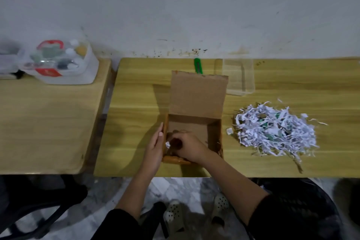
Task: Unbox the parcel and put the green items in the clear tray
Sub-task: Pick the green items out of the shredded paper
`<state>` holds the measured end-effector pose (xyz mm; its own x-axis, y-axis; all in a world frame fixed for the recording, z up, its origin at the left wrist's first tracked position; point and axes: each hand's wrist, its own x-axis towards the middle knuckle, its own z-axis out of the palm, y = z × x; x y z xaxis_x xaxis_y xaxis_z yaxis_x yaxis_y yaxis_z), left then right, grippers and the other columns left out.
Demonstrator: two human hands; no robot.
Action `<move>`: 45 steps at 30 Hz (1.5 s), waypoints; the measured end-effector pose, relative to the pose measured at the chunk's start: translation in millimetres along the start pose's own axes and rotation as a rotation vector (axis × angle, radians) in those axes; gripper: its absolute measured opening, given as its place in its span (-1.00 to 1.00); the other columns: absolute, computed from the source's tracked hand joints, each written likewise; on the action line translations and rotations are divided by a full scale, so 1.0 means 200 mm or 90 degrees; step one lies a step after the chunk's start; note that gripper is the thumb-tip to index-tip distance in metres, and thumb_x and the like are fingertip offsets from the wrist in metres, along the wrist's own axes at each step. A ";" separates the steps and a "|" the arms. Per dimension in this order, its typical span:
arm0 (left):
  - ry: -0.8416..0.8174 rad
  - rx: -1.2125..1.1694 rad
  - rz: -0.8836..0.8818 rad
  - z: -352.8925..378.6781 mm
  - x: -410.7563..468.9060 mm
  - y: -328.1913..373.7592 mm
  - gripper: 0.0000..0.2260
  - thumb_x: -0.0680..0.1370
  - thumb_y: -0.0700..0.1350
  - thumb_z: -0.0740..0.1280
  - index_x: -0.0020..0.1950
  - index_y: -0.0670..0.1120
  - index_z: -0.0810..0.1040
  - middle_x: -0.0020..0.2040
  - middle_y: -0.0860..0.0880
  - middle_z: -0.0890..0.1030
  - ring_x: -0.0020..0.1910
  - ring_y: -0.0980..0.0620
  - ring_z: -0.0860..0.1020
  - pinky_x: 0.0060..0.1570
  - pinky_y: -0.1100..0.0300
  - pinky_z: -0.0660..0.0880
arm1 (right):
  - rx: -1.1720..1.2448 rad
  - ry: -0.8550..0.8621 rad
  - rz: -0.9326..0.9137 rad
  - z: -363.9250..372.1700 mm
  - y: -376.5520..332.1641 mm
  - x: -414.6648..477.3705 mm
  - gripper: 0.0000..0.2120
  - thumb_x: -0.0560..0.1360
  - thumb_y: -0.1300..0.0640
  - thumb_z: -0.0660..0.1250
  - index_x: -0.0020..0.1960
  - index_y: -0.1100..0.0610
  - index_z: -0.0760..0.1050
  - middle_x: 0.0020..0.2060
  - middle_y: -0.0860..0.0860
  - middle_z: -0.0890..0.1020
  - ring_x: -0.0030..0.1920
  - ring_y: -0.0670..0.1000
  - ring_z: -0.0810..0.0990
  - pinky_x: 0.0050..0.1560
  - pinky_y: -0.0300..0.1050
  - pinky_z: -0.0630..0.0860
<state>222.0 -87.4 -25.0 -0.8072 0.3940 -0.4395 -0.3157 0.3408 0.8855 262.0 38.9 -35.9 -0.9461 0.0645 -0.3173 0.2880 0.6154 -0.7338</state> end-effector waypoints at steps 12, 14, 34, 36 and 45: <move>0.039 0.013 0.018 0.00 0.02 -0.01 -0.66 0.63 -0.09 0.10 0.41 -0.05 0.33 0.32 -0.01 0.45 0.09 0.22 0.46 -0.04 0.49 0.40 | 0.014 0.061 0.006 0.02 -0.03 0.05 -0.85 0.41 0.34 0.33 -0.08 0.22 0.63 -0.04 0.14 0.66 -0.01 0.08 0.59 -0.01 -0.29 0.40; 0.087 0.054 0.027 0.01 0.03 0.03 -0.68 0.61 -0.16 0.16 0.37 -0.11 0.39 0.25 -0.04 0.50 -0.06 0.29 0.47 -0.19 0.56 0.39 | 0.000 0.104 -0.018 -0.06 -0.02 0.01 -0.86 0.42 0.32 0.33 -0.08 0.19 0.63 -0.05 0.11 0.67 -0.02 0.05 0.59 0.01 -0.29 0.41; -0.191 0.490 0.312 1.25 0.17 0.04 -0.56 0.63 0.03 0.03 0.50 0.14 0.03 0.55 0.09 0.01 0.52 0.06 -0.02 0.46 0.06 0.14 | -0.065 0.332 0.151 -1.02 1.20 -0.85 -0.62 0.40 0.41 0.29 0.16 0.14 0.56 0.02 0.19 0.63 -0.02 0.14 0.61 -0.06 -0.28 0.41; -0.092 0.411 0.282 1.21 0.23 0.04 -0.61 0.62 -0.08 0.12 0.46 -0.01 0.25 0.49 -0.02 0.25 0.46 0.00 0.23 0.39 0.10 0.28 | -0.039 0.368 0.227 -1.07 1.28 -0.90 -0.65 0.42 0.44 0.27 0.13 0.18 0.58 -0.07 0.22 0.66 -0.17 0.11 0.59 -0.19 -0.33 0.37; -0.097 0.514 0.415 1.30 0.13 0.10 -0.56 0.58 0.07 -0.02 0.43 0.04 0.29 0.45 0.04 0.31 0.45 0.09 0.21 0.42 0.10 0.18 | -0.100 0.395 0.004 -1.01 1.03 -0.71 -0.78 0.46 0.29 0.30 0.08 0.17 0.56 0.03 0.09 0.59 0.03 0.04 0.50 0.05 -0.15 0.40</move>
<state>324.4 151.1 -57.0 -0.6120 0.7905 0.0218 0.6294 0.4702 0.6187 426.6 314.6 -19.9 -0.8677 0.4824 0.1200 0.3136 0.7185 -0.6208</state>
